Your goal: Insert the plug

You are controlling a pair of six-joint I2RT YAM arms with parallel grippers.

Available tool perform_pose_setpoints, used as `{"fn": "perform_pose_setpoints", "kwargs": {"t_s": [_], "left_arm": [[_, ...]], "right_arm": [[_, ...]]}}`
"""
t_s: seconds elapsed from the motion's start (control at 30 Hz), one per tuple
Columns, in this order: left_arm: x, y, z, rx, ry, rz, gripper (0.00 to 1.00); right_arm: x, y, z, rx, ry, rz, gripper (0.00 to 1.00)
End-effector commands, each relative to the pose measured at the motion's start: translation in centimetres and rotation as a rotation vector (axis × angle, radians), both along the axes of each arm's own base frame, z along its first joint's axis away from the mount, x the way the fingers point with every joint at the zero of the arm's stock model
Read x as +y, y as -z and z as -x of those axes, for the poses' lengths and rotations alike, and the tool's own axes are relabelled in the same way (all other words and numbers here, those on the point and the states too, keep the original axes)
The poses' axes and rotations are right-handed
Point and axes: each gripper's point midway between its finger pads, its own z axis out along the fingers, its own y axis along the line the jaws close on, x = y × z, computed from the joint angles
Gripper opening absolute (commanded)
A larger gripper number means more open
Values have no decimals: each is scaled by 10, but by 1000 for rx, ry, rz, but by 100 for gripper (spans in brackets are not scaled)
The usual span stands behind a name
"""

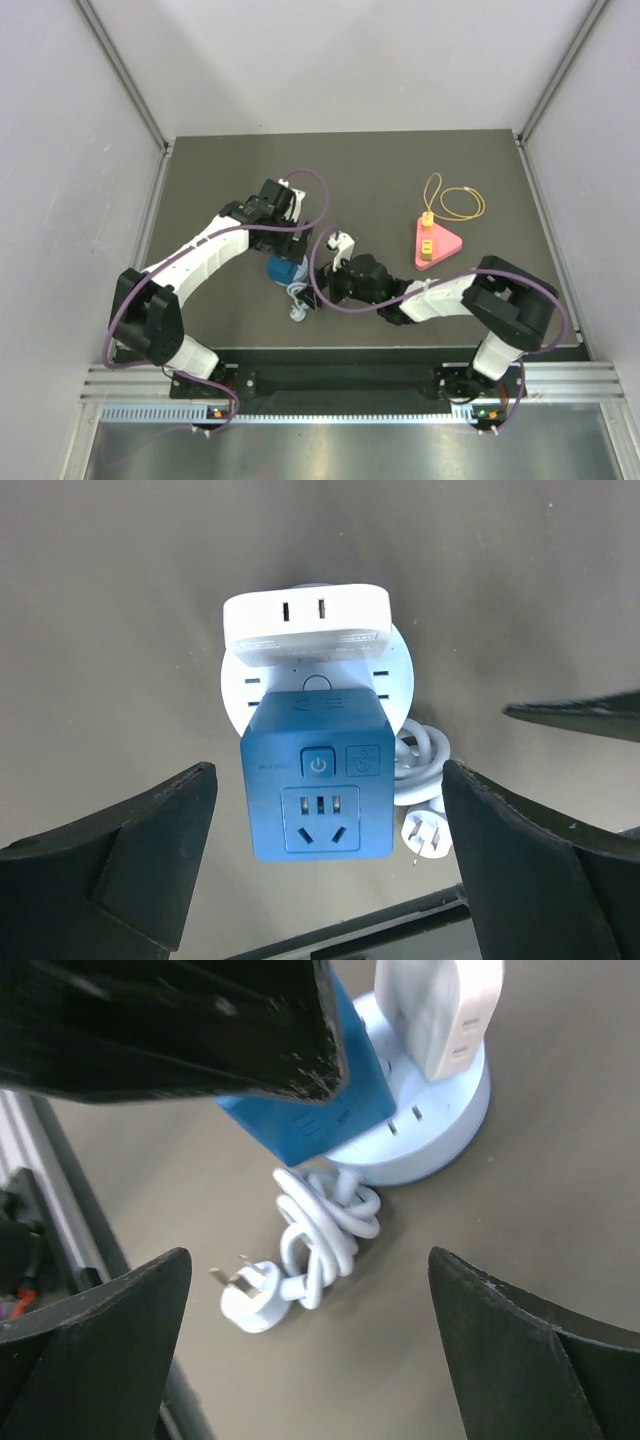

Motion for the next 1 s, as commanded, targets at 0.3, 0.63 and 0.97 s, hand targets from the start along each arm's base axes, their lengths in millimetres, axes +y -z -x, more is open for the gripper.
{"fn": "perform_pose_setpoints", "kwargs": {"t_s": [0.3, 0.63, 0.97], "left_arm": [[-25, -128, -23, -360, 69, 236, 98], [-22, -239, 24, -797, 182, 542, 99], [-25, -246, 61, -823, 193, 744, 99]], "right_arm": [[-54, -95, 5, 6, 136, 70, 100], [-157, -228, 2, -134, 471, -21, 100], [-235, -290, 11, -232, 693, -165, 100]]}}
